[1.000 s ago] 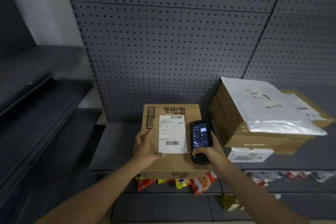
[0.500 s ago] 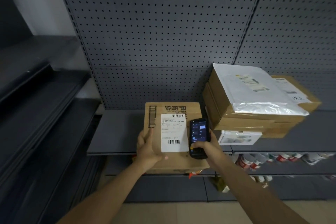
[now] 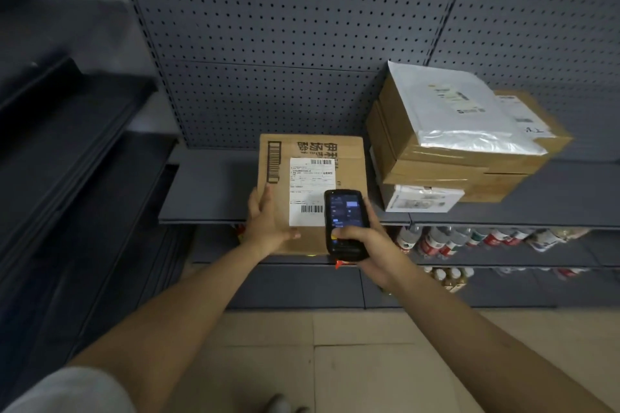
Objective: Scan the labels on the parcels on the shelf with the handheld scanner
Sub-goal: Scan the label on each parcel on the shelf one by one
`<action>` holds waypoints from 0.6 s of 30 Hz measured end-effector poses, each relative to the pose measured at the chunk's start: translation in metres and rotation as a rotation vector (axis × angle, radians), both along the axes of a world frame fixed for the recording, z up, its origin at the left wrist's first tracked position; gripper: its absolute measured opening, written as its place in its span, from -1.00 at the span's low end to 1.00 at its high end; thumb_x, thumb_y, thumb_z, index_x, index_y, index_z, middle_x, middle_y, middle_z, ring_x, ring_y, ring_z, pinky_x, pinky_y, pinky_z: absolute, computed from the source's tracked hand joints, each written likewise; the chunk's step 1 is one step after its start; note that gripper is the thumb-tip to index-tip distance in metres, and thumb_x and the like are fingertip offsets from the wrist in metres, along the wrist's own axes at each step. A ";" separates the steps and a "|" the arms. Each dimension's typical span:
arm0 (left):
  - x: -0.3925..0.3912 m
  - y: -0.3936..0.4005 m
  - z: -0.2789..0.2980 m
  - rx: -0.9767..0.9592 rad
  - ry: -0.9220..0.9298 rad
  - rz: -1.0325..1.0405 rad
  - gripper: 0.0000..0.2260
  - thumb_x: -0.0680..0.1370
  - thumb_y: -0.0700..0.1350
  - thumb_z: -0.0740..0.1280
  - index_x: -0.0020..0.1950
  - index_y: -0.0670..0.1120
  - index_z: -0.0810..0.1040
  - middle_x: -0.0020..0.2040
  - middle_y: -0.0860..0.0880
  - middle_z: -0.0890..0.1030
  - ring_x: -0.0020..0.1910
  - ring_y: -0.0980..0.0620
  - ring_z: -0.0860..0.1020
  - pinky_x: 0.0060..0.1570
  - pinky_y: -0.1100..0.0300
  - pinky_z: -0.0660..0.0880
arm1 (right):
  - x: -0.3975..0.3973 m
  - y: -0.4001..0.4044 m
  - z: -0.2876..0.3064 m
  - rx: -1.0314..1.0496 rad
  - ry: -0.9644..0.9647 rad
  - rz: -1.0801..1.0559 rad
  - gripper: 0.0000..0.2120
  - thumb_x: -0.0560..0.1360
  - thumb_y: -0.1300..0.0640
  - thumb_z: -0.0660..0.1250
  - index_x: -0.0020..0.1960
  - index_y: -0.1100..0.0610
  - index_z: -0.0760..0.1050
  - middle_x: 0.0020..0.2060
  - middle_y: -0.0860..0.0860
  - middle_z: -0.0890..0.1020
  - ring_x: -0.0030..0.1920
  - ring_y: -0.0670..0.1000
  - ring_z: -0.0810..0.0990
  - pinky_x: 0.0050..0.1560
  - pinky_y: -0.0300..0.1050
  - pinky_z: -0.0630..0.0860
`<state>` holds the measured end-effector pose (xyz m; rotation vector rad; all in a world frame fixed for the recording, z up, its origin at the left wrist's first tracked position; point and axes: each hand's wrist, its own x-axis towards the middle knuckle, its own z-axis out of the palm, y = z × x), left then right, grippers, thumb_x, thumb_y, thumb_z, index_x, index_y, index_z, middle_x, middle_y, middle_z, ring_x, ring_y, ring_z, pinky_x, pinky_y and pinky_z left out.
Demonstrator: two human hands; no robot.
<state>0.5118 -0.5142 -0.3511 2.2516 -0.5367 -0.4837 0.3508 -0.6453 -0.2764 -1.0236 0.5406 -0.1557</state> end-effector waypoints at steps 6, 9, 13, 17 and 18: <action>-0.009 -0.001 0.002 0.061 -0.014 0.033 0.16 0.24 0.00 0.57 0.51 0.20 -0.26 0.52 0.08 -0.25 0.52 -0.18 0.05 0.43 -0.16 0.22 | -0.018 0.028 -0.002 0.124 -0.005 0.058 -0.28 0.25 0.41 0.38 0.38 0.13 0.34 0.04 0.17 0.62 -0.10 0.12 0.66 -0.25 -0.07 0.60; -0.014 -0.001 0.003 0.104 0.003 0.040 0.13 0.29 0.03 0.55 0.50 0.17 -0.30 0.52 0.05 -0.29 0.50 -0.23 0.11 0.38 -0.19 0.28 | -0.022 0.035 0.002 0.139 -0.011 0.096 -0.34 0.32 0.48 0.34 0.38 0.17 0.33 -0.04 0.18 0.64 -0.16 0.13 0.68 -0.25 -0.10 0.62; -0.018 0.001 0.003 0.112 -0.003 0.042 0.13 0.30 0.04 0.55 0.50 0.17 -0.32 0.52 0.05 -0.29 0.47 -0.23 0.16 0.35 -0.19 0.32 | -0.028 0.043 0.011 0.150 0.011 0.116 -0.37 0.33 0.49 0.32 0.35 0.15 0.37 -0.01 0.18 0.63 -0.12 0.13 0.65 -0.29 -0.15 0.61; -0.019 0.000 0.004 0.143 -0.011 0.055 0.11 0.33 0.02 0.54 0.51 0.15 -0.30 0.53 0.01 -0.26 0.47 -0.24 0.18 0.33 -0.17 0.35 | -0.031 0.045 0.012 0.128 0.033 0.107 -0.44 0.41 0.53 0.26 0.32 0.11 0.40 -0.03 0.16 0.64 -0.15 0.11 0.66 -0.30 -0.14 0.61; -0.019 0.000 0.005 0.151 -0.018 0.062 0.10 0.33 0.02 0.54 0.51 0.15 -0.30 0.53 0.01 -0.25 0.46 -0.25 0.18 0.32 -0.18 0.35 | -0.032 0.046 0.012 0.129 0.030 0.099 -0.43 0.41 0.53 0.25 0.33 0.13 0.39 -0.03 0.17 0.63 -0.16 0.11 0.66 -0.30 -0.14 0.61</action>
